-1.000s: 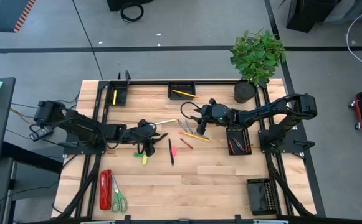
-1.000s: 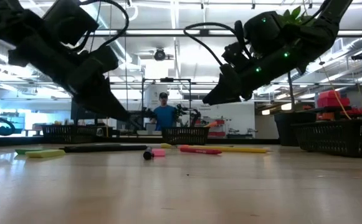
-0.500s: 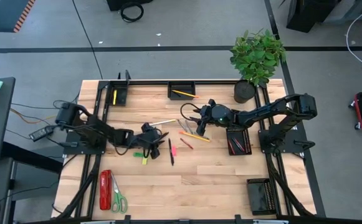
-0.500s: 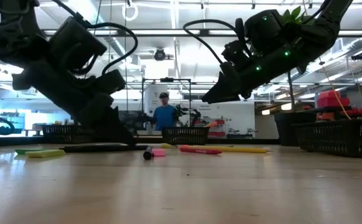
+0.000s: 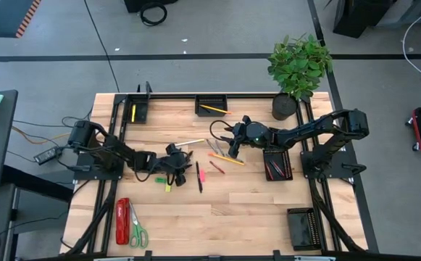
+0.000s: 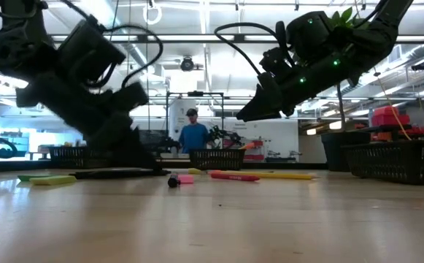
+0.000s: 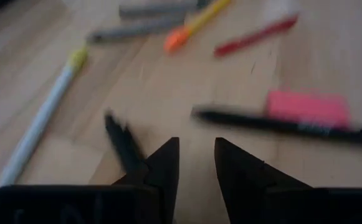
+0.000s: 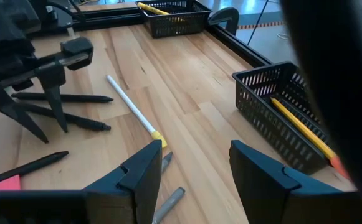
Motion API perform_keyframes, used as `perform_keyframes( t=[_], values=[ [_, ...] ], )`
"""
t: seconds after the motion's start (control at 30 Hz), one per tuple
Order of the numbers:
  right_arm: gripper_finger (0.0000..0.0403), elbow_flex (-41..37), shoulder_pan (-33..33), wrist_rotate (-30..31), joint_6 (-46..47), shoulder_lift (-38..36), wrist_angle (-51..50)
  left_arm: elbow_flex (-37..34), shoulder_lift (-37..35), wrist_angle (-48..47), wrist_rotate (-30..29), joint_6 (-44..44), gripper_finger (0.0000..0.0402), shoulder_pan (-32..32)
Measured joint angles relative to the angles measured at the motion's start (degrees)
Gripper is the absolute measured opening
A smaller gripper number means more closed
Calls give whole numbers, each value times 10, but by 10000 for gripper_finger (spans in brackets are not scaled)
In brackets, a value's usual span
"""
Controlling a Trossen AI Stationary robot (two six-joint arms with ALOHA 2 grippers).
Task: Sort crayons/erasers/pens/pencils in bins
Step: Put the black pen into the top left black bin
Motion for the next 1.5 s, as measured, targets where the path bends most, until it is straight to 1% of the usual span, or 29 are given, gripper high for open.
perform_keyframes(
  t=[0.3, 0.5, 0.6, 0.83, 1.03, 1.23, 1.37, 1.5],
  values=[
    [193, 0, 0, 0, -1, 0, -3, 5, -40, -8, -2, 27, 109, -3],
    [193, 0, 0, 0, -1, 0, -3, 4, -38, -107, -25, 8, 107, -1],
    [193, 0, 0, 0, -1, 0, -5, 6, -39, -128, -27, -13, 107, 5],
    [193, 0, 0, 0, -1, 0, -5, 5, -38, -127, -25, -15, 107, 6],
    [193, 0, 0, 0, -3, 0, -5, 4, -56, -82, -24, 30, 106, -11],
    [193, 0, 0, 0, -5, 0, -6, 4, -81, -127, -84, 61, 98, -17],
    [193, 0, 0, 0, -5, 0, -8, 4, -71, -190, -85, 26, 94, -4],
    [193, 0, 0, 0, -5, 0, -11, 4, -57, -191, -90, -3, 95, 2]
  ],
)
